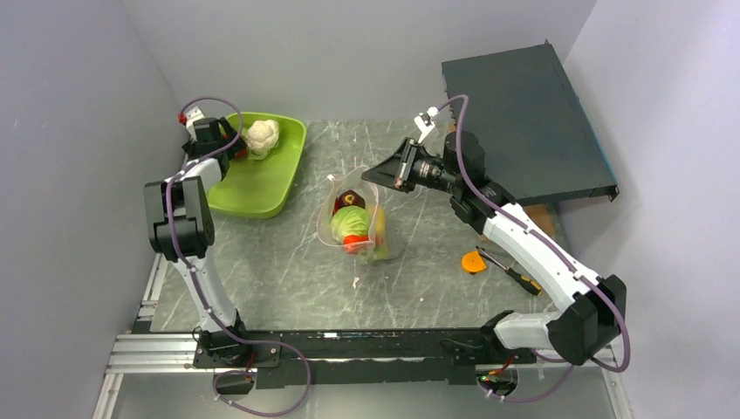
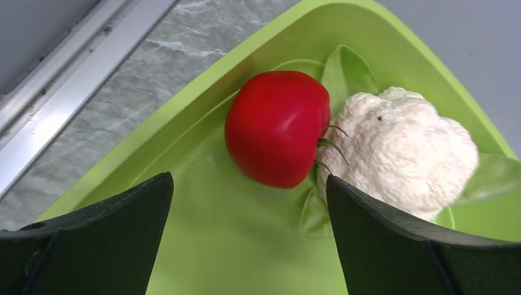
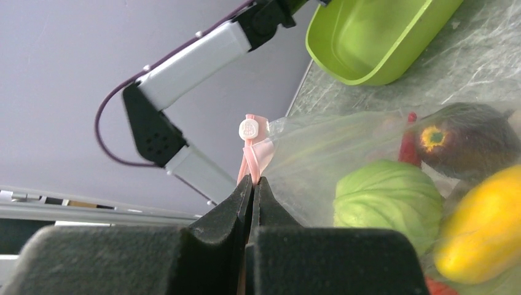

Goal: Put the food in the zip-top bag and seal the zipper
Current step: Pick up the fake fruit from the bin.

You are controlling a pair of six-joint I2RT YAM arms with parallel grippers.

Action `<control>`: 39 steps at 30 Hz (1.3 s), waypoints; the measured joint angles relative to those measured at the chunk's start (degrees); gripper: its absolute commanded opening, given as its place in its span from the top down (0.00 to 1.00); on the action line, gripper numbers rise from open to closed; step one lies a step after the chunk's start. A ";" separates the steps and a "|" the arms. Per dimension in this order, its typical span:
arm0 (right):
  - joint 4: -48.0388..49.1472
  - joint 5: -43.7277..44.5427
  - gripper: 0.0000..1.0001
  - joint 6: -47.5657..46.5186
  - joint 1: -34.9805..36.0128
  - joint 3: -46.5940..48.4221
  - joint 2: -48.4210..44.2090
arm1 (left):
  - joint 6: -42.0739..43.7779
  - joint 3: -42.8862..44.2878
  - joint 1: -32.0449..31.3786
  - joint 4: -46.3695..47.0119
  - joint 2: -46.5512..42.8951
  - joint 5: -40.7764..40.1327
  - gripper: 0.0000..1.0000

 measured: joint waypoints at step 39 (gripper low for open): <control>-3.19 0.02 1.00 -2.36 -0.07 -1.73 0.22 | 0.11 -8.87 0.07 -9.92 -19.71 10.19 0.73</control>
